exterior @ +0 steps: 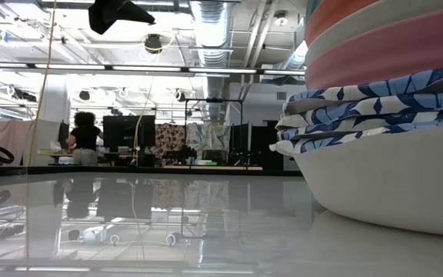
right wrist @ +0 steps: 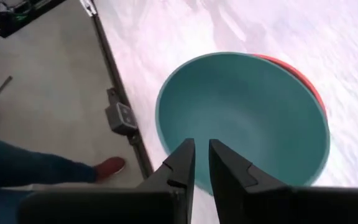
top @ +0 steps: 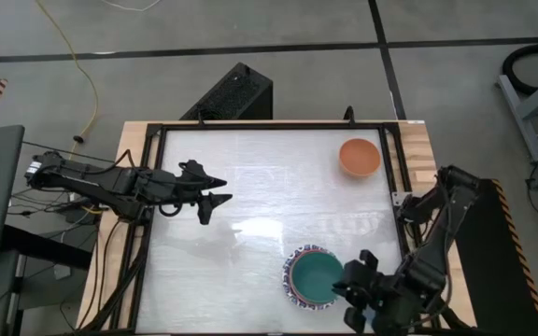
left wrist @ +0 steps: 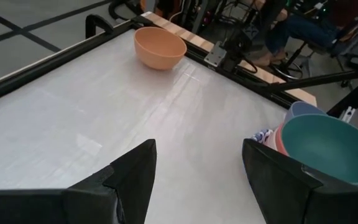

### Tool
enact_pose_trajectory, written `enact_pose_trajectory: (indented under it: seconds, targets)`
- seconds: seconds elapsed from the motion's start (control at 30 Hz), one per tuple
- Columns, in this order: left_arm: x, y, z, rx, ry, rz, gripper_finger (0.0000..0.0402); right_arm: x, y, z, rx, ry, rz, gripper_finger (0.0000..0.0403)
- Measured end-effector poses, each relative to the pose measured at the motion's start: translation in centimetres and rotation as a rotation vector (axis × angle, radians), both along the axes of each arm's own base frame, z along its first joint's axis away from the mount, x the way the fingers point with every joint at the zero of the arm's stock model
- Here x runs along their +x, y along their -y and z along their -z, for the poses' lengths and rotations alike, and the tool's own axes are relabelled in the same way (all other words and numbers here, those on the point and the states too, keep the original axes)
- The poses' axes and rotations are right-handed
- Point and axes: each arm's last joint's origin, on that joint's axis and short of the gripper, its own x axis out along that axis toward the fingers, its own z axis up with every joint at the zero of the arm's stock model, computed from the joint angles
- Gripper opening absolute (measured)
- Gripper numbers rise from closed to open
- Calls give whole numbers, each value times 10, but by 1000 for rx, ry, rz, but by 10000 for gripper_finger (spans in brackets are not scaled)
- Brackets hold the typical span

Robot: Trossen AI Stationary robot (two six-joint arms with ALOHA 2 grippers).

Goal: Nest bowls inside each other
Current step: Stack the green bowl on top of the orange bowl, then stack the blue bowl on top of the green bowl

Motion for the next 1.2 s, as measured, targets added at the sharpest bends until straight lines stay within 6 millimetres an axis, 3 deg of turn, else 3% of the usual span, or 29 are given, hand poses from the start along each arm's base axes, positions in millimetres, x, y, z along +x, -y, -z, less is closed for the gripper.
enact_pose_trajectory:
  seconds: [0.33, 0.67, 0.83, 1.03, 1.13, 1.2]
  targets:
    - [0, 0, 0, -9, 3, -3, 229, 13, -19, 34, -21, -151, -42, 67]
    - [0, 0, 0, -3, 1, -1, 229, 22, -17, 40, -14, -171, -10, 67]
    - [0, 0, 0, -2, 1, -1, 229, 17, -11, 32, 22, -177, 62, 67]
    - [0, 0, 0, -18, 5, -5, 229, -3, 2, 35, 192, -542, 319, 67]
    - [0, 0, 0, -21, 5, -6, 229, -16, -2, 37, 317, -771, 460, 67]
    - [0, 0, 0, -22, 5, -6, 229, -22, -7, 39, 363, -829, 517, 67]
